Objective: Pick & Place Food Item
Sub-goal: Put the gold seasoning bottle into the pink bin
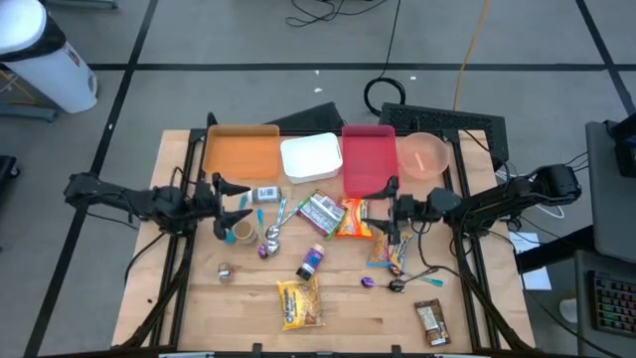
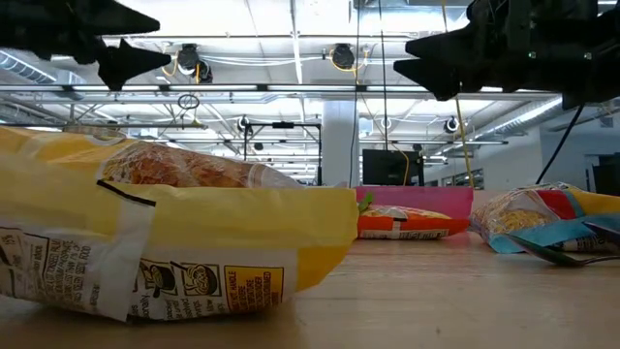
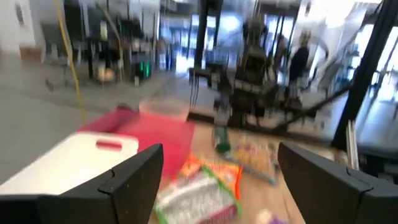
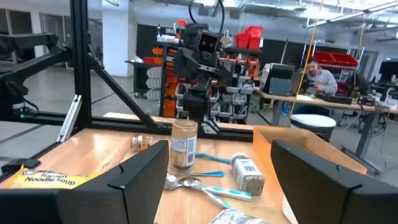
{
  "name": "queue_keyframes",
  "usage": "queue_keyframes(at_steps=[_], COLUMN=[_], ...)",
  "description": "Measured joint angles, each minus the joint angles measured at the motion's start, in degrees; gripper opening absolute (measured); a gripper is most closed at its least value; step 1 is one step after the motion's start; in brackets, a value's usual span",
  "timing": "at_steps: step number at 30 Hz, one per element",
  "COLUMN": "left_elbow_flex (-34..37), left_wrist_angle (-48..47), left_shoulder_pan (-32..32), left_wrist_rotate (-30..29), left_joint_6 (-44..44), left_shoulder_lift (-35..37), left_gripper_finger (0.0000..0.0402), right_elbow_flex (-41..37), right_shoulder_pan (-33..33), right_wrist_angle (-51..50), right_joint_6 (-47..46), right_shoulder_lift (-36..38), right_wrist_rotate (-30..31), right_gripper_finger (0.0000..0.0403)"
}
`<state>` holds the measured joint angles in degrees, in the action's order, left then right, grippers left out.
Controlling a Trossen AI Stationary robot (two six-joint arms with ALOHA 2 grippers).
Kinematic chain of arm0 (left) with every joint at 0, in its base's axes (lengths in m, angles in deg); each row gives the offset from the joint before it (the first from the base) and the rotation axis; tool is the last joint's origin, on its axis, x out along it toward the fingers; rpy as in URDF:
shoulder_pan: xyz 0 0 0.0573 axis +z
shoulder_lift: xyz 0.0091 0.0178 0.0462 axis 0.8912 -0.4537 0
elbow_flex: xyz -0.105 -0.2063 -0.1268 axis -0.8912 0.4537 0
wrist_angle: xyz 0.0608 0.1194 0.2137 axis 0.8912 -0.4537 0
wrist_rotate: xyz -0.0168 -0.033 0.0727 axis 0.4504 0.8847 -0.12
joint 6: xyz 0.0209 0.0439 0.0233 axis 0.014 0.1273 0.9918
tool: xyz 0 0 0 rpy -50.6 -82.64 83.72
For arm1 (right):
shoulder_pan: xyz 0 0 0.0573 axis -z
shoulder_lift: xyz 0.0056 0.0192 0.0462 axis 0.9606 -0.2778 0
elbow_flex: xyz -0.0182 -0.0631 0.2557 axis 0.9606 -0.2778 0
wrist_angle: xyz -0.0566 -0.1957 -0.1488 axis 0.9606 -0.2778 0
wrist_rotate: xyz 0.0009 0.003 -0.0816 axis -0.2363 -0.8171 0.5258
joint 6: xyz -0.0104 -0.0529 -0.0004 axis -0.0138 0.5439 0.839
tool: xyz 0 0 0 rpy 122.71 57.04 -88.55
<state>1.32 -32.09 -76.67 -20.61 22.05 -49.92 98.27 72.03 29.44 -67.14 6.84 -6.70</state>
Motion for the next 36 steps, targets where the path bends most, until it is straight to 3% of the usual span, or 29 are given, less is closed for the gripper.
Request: queue_keyframes(at_steps=[6, 11, 17, 25, 36], left_elbow_flex=[-12.93, -20.05, -27.14, -30.51, -30.60], left_wrist_angle=[-22.18, -33.67, -47.49, -53.80, -55.27], left_shoulder_pan=[-1.86, -3.36, -3.81, -3.65, -3.59], left_wrist_rotate=[1.44, 5.80, 6.23, 5.79, 6.73], left_joint_6=[-10.93, -18.02, -23.78, -21.48, -20.95], left_shoulder_lift=[-8.15, -16.69, -25.34, -32.60, -33.99], left_gripper_finger=[0.0330, 0.0328, 0.0307, 0.0277, 0.0278], right_elbow_flex=[0.00, 0.00, 0.00, 0.00, 0.00], right_shoulder_pan=[1.45, 1.48, 1.48, 1.48, 1.48], right_wrist_angle=[-2.16, -3.72, -4.34, -5.16, -5.67], right_joint_6=[-1.51, -2.42, -4.28, -4.37, -4.37], right_shoulder_lift=[-0.02, -0.02, -0.02, -0.02, -0.02], right_wrist_rotate=[-0.01, -0.01, -0.02, -0.04, 0.03], right_gripper_finger=[0.0279, 0.0279, 0.0279, 0.0279, 0.0279])
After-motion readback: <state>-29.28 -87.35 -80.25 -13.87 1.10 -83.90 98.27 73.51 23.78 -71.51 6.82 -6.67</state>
